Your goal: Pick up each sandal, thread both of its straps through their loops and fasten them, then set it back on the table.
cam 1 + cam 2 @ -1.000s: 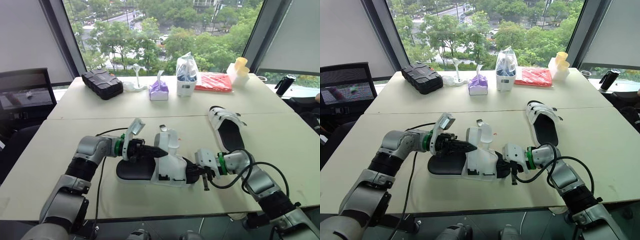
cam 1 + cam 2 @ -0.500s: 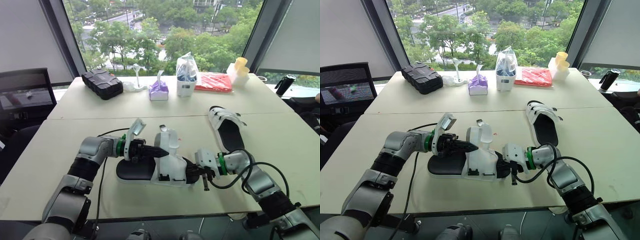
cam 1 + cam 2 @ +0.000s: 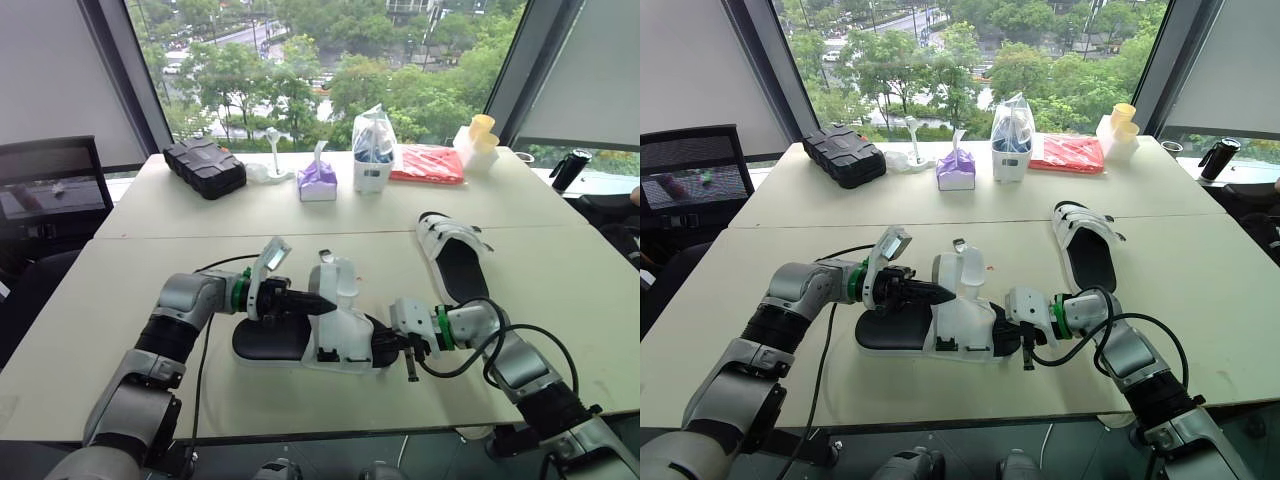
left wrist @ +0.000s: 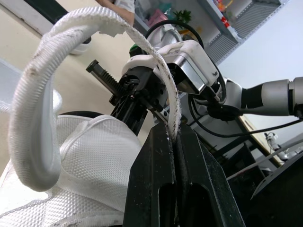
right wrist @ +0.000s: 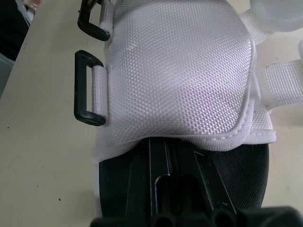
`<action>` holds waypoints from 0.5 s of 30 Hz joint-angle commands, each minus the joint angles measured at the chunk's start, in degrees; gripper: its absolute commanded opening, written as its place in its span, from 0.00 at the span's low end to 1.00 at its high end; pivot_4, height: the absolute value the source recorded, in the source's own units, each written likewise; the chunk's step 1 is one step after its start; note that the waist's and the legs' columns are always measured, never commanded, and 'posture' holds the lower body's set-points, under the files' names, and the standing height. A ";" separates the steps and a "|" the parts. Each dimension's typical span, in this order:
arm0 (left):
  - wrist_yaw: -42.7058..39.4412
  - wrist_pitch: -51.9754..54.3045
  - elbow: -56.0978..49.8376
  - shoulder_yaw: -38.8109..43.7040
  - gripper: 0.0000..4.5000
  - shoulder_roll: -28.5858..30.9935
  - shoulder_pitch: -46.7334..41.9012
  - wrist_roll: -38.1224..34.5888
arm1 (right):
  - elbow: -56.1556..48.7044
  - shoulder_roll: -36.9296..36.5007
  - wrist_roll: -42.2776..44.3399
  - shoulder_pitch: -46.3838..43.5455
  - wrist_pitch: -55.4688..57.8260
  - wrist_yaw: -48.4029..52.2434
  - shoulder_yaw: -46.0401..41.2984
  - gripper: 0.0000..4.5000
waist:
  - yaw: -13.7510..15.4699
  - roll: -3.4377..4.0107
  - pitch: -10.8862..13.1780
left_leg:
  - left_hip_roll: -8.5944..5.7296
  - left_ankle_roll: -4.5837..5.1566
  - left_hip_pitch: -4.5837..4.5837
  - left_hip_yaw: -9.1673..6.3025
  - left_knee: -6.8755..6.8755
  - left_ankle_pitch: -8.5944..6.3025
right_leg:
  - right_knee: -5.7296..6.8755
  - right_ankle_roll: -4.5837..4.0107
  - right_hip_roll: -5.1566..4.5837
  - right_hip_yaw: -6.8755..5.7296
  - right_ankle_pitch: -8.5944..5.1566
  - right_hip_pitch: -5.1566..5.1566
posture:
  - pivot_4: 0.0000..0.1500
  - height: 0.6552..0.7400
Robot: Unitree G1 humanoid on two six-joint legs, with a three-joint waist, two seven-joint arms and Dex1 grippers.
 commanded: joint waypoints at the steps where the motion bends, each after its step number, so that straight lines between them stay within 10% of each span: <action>1: -0.70 -1.85 -0.12 -0.07 0.01 0.21 -0.31 0.83 | 2.21 -0.80 -3.50 2.08 1.57 0.19 2.65 0.00 | 0.00 0.00 0.00 | 0.00 0.00 0.00 0.00 0.00 0.00 | 0.00 0.00 0.00 0.00 0.00 0.00 | 1.00 1.00; 15: -0.23 -3.39 -1.96 0.13 0.01 -0.85 0.51 0.79 | 2.02 -0.96 -3.47 2.11 1.73 0.22 2.61 0.00 | -0.01 0.00 0.00 | 0.00 0.00 0.00 0.00 0.00 0.00 | 0.00 0.02 0.00 0.00 0.01 0.00 | 1.00 1.00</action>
